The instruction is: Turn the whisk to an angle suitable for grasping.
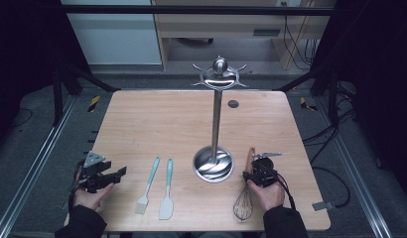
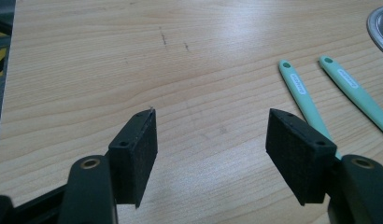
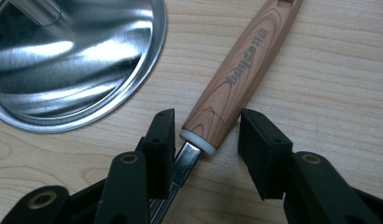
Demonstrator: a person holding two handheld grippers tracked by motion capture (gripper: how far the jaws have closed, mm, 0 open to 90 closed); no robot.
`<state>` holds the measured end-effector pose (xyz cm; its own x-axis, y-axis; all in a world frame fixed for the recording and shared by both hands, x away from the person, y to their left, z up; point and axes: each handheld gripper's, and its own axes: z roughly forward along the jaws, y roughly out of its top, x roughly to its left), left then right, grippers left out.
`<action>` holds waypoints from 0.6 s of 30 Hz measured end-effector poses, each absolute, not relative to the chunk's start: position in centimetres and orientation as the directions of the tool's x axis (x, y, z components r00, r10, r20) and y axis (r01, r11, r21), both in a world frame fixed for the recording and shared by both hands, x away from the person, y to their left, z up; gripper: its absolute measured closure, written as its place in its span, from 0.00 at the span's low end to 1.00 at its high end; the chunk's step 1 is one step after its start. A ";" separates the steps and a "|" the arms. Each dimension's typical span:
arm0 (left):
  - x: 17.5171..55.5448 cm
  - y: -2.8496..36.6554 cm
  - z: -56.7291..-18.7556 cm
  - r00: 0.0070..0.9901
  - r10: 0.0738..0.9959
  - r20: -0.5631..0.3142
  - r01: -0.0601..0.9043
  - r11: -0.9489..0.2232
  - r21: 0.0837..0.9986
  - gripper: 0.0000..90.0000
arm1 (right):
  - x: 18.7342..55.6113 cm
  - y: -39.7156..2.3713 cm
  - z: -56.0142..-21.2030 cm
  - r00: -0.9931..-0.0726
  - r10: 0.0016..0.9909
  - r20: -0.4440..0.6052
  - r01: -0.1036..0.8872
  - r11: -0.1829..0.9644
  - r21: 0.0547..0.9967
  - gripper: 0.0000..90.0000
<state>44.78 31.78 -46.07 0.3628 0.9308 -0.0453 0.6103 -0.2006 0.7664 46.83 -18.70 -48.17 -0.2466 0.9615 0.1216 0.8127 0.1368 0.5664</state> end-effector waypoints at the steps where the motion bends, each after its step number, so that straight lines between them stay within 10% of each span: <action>1: 44.8 31.8 -46.1 0.363 0.931 -0.045 0.611 -0.201 0.766 0.37 | 46.8 -18.6 -48.2 -0.240 0.963 0.119 0.815 0.134 0.564 0.63; 18: 44.8 31.8 -46.1 0.365 0.930 -0.046 0.613 -0.203 0.764 0.38 | 46.8 -19.1 -47.9 -0.244 0.967 0.069 0.813 0.165 0.558 0.75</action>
